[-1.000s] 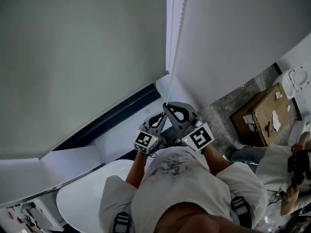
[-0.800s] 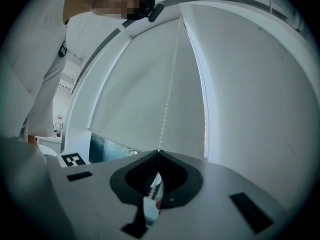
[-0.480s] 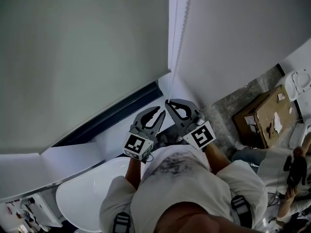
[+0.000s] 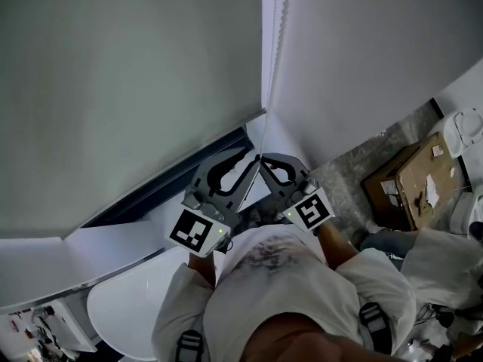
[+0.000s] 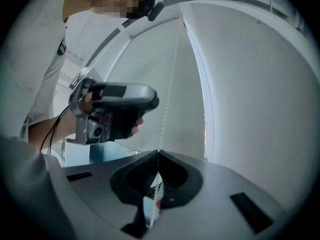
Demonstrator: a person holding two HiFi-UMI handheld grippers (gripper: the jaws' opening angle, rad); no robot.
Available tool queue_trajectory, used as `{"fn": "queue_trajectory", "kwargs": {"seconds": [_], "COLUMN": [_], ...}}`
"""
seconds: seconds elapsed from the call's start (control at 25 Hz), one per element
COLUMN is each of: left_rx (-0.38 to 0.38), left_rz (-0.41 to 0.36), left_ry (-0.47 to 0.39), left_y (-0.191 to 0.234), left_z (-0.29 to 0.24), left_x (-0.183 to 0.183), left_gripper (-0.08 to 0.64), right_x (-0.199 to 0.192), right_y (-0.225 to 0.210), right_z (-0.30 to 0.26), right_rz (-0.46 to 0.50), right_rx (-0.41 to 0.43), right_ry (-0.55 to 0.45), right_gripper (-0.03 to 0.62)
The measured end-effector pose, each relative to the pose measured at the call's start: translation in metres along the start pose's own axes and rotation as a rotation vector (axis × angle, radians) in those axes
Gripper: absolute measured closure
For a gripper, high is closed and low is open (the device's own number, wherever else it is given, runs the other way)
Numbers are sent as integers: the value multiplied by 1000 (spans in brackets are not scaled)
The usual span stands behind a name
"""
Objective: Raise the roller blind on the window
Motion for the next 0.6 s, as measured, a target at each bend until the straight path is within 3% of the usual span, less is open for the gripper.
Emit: {"fn": "queue_trajectory", "kwargs": {"seconds": [0.24, 0.6], "left_rx": [-34, -59], "left_rz": [-50, -47], "left_ry": [-37, -99], "left_y": [-7, -13], "left_z": [-17, -31], "left_x": [38, 74], "left_gripper": [486, 503], "right_x": [-1, 0], "right_y": [4, 6], "right_z": [-1, -2], "right_rz": [5, 7], "right_rx": [17, 27], "right_ry": [-2, -11], "right_gripper": [531, 531]}}
Point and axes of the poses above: the fingertips, and each gripper's own axes: z backward along the fingers, y to its left, x out of its top, the point moved 5 cm from there along z, backward along the fingers, and after that the axes turned 13 degrees about z, right-handed, at the moved point
